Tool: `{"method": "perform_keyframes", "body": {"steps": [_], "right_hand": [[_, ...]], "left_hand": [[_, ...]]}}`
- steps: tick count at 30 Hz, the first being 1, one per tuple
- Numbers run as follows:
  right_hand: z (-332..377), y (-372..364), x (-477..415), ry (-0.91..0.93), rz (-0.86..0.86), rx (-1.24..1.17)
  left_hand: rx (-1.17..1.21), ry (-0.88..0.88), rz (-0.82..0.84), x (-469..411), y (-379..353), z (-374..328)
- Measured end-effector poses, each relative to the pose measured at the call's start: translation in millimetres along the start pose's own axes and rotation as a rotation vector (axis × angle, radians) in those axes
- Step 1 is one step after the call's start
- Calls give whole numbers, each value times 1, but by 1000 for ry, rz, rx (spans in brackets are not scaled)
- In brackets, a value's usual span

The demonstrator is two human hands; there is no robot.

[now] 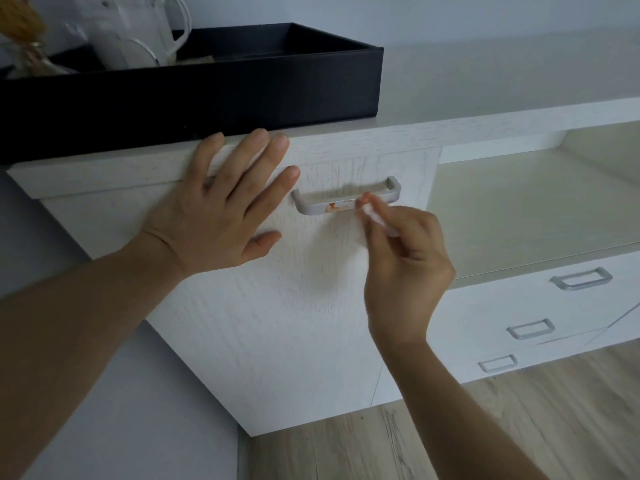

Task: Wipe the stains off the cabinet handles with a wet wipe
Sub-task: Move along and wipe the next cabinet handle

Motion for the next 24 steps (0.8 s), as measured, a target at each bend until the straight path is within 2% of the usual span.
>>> {"method": "perform_keyframes", "body": {"steps": [3, 8, 11, 15, 21, 24], "right_hand": [[-2, 3, -11, -99, -124, -79], [2, 4, -16, -49, 6, 4], [1, 5, -19, -41, 7, 81], [10, -5, -9, 121, 131, 229], [14, -3, -12, 75, 157, 224], [14, 2, -19, -40, 123, 176]], "left_hand": [[10, -7, -5, 0, 0, 0], [-18, -7, -3, 0, 0, -1], [-29, -8, 1, 0, -1, -1], [-27, -4, 6, 0, -1, -1], [-24, -2, 9, -2, 1, -2], [-31, 0, 1, -1, 1, -1]]}}
Point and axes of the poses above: each hand's wrist, its own x-axis away from the middle knuckle, its own y-axis out of the back of the hand, z = x × y, the point moved 1 cm from there along -x, towards the middle knuckle, and after that the axes turned 3 degrees about z, right-handed, at the moved point
